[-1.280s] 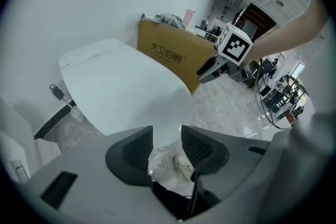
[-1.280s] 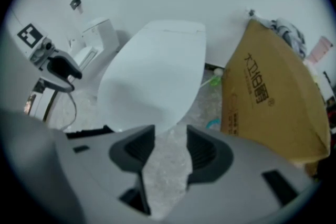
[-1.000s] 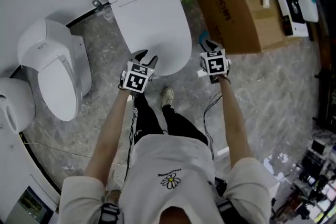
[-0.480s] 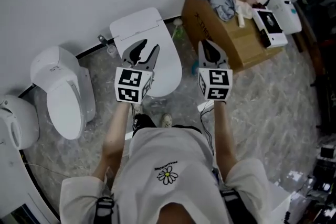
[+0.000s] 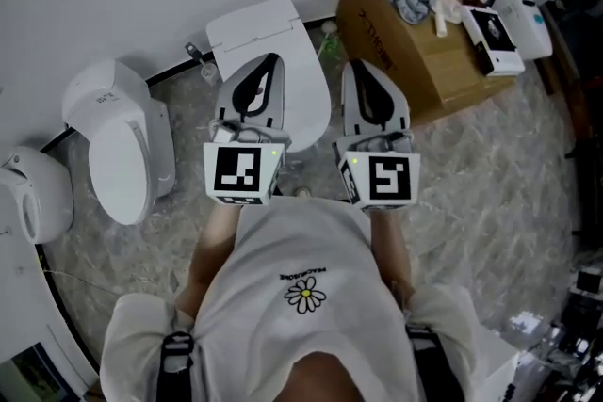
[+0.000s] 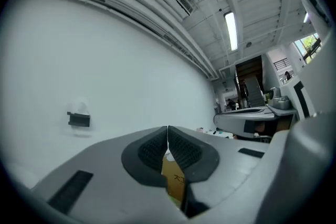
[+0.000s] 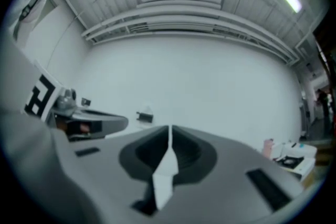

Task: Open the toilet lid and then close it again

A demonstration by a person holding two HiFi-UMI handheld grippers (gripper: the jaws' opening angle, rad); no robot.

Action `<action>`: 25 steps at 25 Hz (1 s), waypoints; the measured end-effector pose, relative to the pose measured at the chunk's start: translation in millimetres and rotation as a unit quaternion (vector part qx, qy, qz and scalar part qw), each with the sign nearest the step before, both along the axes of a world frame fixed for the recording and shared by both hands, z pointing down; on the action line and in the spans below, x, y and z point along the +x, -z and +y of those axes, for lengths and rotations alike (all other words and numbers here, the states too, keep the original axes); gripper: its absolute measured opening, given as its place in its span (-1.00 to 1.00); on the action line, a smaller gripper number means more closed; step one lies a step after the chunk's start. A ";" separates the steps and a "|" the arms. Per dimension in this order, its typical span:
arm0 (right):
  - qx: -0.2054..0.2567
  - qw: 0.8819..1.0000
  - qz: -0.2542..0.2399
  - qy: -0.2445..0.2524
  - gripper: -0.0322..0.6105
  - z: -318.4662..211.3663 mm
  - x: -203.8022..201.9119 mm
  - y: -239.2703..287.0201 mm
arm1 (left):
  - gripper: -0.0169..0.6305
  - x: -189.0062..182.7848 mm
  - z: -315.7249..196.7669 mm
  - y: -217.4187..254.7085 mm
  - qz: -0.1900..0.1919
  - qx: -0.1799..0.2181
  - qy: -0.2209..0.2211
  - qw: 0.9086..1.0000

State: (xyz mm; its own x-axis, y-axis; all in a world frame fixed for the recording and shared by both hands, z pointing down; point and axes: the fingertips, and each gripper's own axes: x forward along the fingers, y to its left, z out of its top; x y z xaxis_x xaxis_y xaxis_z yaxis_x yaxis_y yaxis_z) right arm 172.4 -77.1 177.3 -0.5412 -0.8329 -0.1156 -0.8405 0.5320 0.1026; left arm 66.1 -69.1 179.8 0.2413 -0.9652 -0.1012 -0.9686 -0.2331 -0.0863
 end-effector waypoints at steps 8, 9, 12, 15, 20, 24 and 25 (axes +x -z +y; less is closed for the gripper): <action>-0.011 1.000 -0.009 0.015 -0.79 20.0 -6.0 -6.6 | -0.89 18.4 16.2 -4.7 0.005 -0.012 0.010 1.000; -0.011 1.000 -0.011 0.015 -0.79 21.3 -5.6 -6.0 | -0.89 19.0 17.1 -5.5 0.006 -0.015 0.009 1.000; -0.009 1.000 -0.016 0.014 -0.80 23.7 -5.1 -4.1 | -0.89 17.5 18.8 -3.8 0.009 -0.013 0.010 1.000; -0.010 1.000 -0.016 0.015 -0.80 24.1 -5.2 -6.5 | -0.89 13.8 19.0 -3.8 0.013 -0.014 0.015 1.000; -0.016 1.000 -0.013 0.013 -0.80 21.6 -7.0 -9.3 | -0.89 6.5 19.4 -1.8 0.020 -0.003 0.014 1.000; -0.020 1.000 -0.001 0.003 -0.80 19.5 -9.2 -11.2 | -0.89 1.8 20.2 -3.5 0.022 -0.009 0.018 1.000; -0.021 1.000 0.001 0.003 -0.80 18.8 -9.9 -11.2 | -0.89 0.7 19.5 -2.8 0.021 -0.007 0.018 1.000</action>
